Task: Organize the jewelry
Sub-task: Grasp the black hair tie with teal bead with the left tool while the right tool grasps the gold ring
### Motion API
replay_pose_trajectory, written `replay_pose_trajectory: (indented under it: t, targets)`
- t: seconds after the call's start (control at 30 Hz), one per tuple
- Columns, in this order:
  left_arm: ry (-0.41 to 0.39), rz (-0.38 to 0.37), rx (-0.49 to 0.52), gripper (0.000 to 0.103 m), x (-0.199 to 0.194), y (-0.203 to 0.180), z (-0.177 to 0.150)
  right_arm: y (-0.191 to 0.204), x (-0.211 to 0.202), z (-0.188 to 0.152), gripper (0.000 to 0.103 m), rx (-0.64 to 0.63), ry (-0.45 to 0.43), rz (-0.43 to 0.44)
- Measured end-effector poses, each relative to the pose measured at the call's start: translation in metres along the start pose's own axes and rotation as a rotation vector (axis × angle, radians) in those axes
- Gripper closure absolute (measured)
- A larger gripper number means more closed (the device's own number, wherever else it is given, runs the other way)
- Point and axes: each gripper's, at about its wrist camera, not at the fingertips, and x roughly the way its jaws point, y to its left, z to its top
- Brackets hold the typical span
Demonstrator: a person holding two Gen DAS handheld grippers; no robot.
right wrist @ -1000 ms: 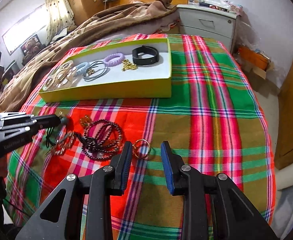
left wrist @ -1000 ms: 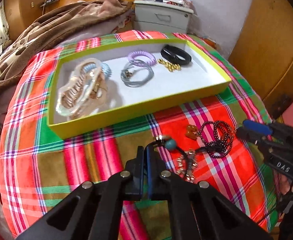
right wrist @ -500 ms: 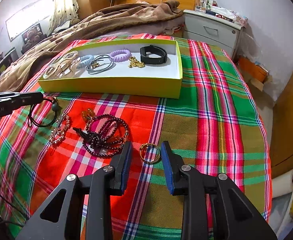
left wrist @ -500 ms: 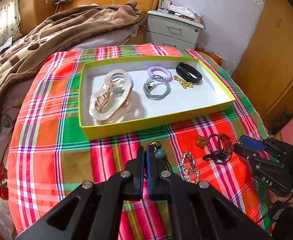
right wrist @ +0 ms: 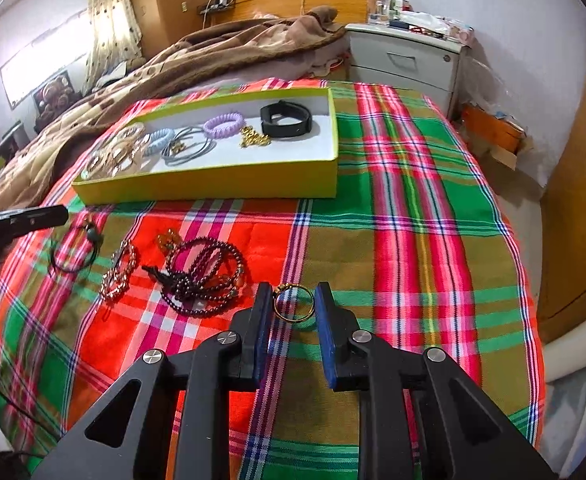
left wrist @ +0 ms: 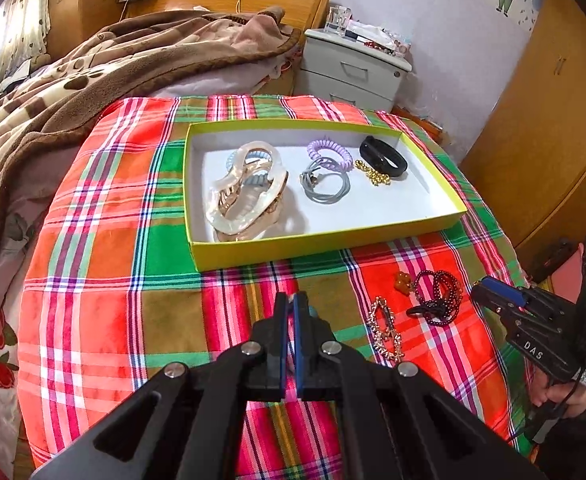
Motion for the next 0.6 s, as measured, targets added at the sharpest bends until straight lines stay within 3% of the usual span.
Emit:
replay_pose_trajectory:
  t: [0.2, 0.37, 0.43, 0.5, 0.6]
  targets:
    - [-0.017, -0.003, 0.013, 0.101, -0.007, -0.001, 0.006, -0.002, -0.008, 0.007, 0.081, 0.022, -0.031, 0.007]
    - [0.066, 0.013, 0.063, 0.099, 0.012, -0.003, -0.002, -0.002, -0.009, 0.008, 0.081, 0.030, -0.035, 0.023]
    - [0.075, 0.030, 0.062, 0.091, 0.017, -0.003, -0.005, -0.002, -0.008, 0.007, 0.081, 0.034, -0.033, 0.026]
    - [0.088, 0.031, 0.077, 0.064, 0.018, -0.004, -0.008, -0.003, -0.008, 0.006, 0.081, 0.038, -0.033, 0.031]
    - [0.094, 0.067, 0.141, 0.062, 0.021, -0.011, -0.010, -0.003, -0.008, 0.006, 0.081, 0.036, -0.034, 0.032]
